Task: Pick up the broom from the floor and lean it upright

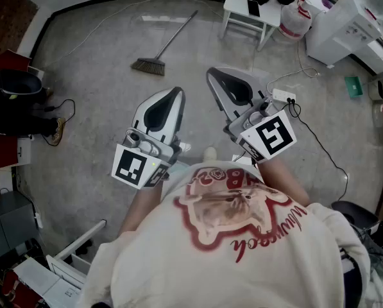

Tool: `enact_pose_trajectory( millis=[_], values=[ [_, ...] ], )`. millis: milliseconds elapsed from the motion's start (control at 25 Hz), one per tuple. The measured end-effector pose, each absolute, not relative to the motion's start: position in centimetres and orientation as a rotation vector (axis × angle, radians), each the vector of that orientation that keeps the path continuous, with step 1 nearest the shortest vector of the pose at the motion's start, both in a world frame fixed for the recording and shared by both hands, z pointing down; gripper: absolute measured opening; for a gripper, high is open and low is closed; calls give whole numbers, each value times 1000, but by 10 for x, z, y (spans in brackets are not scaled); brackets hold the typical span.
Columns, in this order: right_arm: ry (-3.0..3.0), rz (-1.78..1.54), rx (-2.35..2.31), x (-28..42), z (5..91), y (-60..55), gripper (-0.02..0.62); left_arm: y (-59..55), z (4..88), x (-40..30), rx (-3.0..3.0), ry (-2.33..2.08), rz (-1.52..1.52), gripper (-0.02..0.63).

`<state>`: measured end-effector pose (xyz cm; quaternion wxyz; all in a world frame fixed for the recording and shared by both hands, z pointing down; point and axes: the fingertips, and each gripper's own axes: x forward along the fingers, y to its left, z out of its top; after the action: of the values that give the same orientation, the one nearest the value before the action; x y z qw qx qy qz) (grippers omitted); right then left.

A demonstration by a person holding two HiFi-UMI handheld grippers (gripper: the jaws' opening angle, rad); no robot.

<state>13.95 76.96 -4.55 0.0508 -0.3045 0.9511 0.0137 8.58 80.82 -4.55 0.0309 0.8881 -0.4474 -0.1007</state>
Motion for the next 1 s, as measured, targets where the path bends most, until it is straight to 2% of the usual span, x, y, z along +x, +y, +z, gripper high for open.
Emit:
enact_pose_trajectory(
  millis=[640, 1000],
  values=[
    [2867, 5, -898, 155, -49, 755, 29, 794, -48, 97, 2698, -1385, -317, 21],
    [2838, -79, -928, 155, -39, 733, 29, 779, -39, 94, 2743, -1395, -206, 21]
  ],
)
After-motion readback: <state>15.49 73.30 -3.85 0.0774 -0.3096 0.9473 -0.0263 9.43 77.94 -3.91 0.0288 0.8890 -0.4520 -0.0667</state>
